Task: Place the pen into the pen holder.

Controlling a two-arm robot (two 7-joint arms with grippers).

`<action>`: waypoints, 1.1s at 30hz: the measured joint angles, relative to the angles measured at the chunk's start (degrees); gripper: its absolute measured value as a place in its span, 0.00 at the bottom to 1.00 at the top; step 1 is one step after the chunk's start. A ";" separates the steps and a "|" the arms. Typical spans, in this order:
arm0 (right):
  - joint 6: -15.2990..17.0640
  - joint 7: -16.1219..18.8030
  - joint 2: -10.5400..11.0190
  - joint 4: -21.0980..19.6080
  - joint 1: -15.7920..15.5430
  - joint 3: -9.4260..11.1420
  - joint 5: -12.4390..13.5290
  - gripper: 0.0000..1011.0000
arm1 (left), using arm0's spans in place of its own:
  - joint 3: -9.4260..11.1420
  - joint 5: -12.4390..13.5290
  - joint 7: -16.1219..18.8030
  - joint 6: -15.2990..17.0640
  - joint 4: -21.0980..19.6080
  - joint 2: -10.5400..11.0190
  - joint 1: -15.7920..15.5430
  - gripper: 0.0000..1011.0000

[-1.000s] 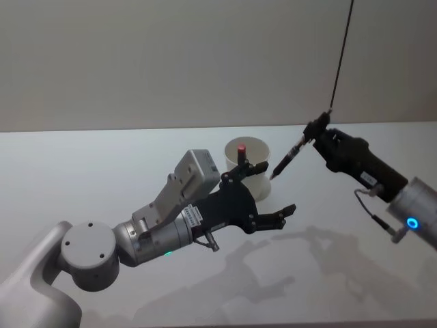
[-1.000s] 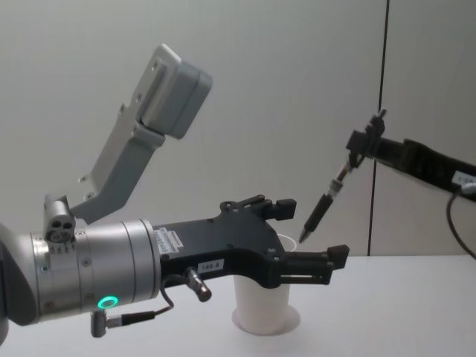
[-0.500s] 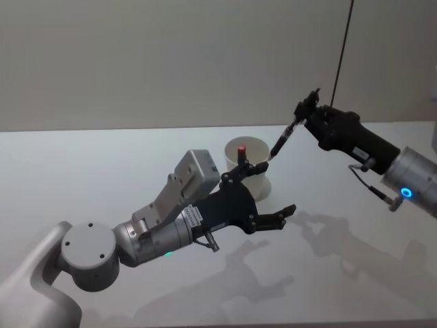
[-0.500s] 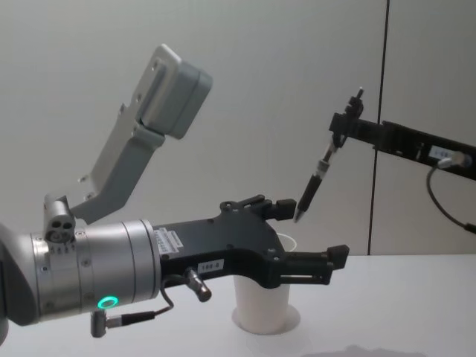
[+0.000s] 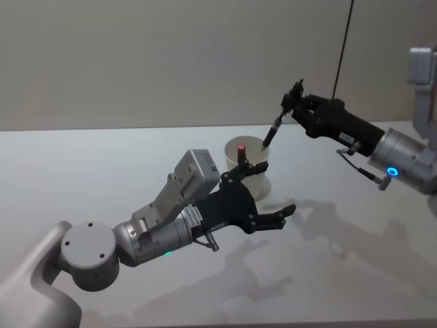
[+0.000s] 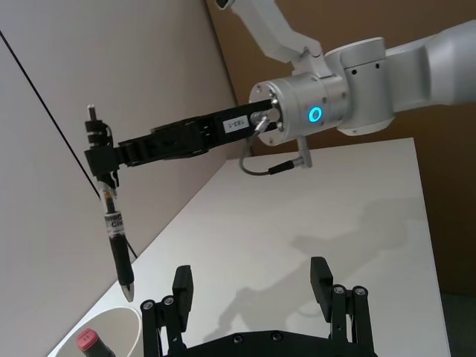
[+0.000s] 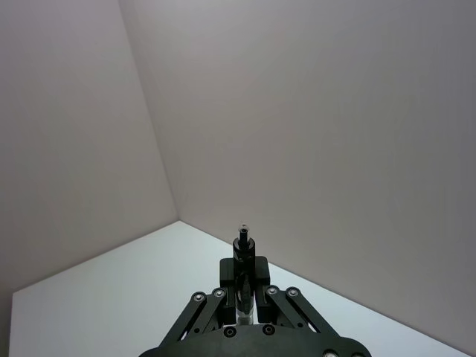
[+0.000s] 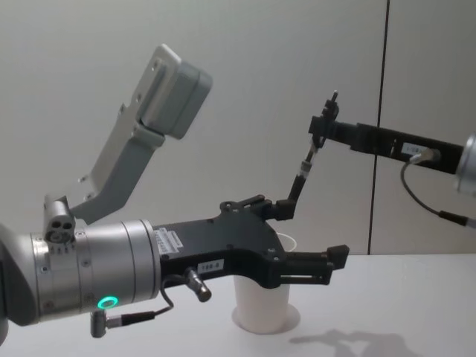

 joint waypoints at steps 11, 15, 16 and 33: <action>-2.50 1.78 -1.52 10.30 6.29 -0.75 -1.98 0.13 | 0.00 0.00 0.00 0.00 0.00 0.00 0.00 0.99; -3.76 1.92 -2.05 13.69 8.18 -1.09 -2.61 0.13 | 0.00 0.00 0.00 0.00 0.00 0.00 0.00 0.99; -4.26 1.94 -2.29 15.10 8.92 -1.26 -2.84 0.13 | 0.00 0.00 0.00 0.00 0.00 0.00 0.00 0.99; -9.52 0.79 -4.58 25.82 13.78 -3.64 -3.83 0.13 | 0.00 0.00 0.00 0.00 0.00 0.00 0.00 0.99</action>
